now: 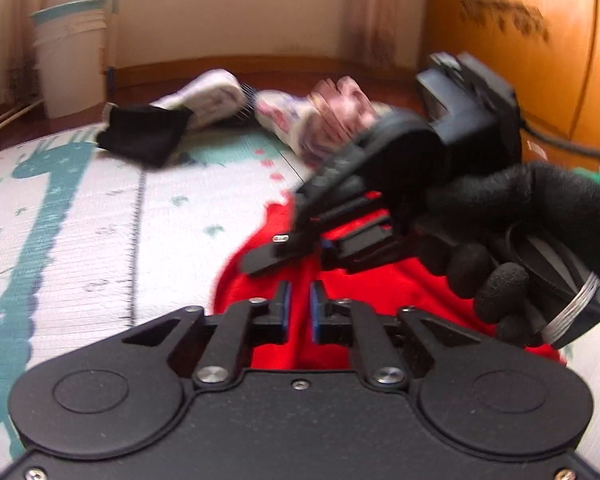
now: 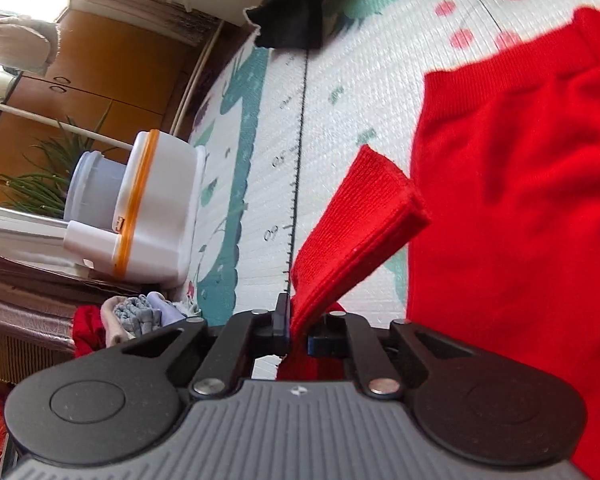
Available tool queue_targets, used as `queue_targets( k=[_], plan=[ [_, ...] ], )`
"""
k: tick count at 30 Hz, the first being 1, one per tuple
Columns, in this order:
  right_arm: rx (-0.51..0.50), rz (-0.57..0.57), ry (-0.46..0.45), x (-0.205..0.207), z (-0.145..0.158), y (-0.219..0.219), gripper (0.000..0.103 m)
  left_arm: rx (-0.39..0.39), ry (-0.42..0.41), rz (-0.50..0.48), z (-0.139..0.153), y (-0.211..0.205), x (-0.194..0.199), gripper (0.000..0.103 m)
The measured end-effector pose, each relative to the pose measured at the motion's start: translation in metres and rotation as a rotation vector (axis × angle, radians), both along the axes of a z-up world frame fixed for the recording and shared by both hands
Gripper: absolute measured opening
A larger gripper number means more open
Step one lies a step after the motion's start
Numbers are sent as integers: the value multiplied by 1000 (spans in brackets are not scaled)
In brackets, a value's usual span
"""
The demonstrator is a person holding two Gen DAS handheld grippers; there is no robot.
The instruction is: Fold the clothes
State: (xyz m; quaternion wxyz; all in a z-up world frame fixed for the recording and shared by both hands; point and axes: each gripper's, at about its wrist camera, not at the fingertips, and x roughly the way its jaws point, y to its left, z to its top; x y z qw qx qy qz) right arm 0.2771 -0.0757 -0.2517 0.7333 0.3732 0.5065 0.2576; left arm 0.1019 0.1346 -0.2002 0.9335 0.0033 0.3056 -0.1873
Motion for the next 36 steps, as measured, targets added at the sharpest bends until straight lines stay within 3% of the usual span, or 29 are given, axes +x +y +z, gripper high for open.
queue_targets(
  k=[3, 8, 14, 18, 25, 36],
  plan=[
    [14, 11, -12, 6, 15, -9, 9, -101, 19, 61, 8, 23, -5, 8],
    [18, 51, -31, 11, 46, -26, 9, -156, 44, 95, 8, 36, -12, 38],
    [-8, 76, -63, 11, 84, -58, 9, -236, 80, 70, 5, 35, -20, 45],
    [-31, 68, -72, 9, 105, -90, 9, -237, 101, 31, 2, 23, -23, 46],
    [-14, -14, -87, -12, 121, -147, 9, -166, 154, -64, -19, -5, -37, 46],
    [-63, -77, -35, -56, 92, -200, 9, -34, 172, -259, -39, -63, -56, 46]
  ],
)
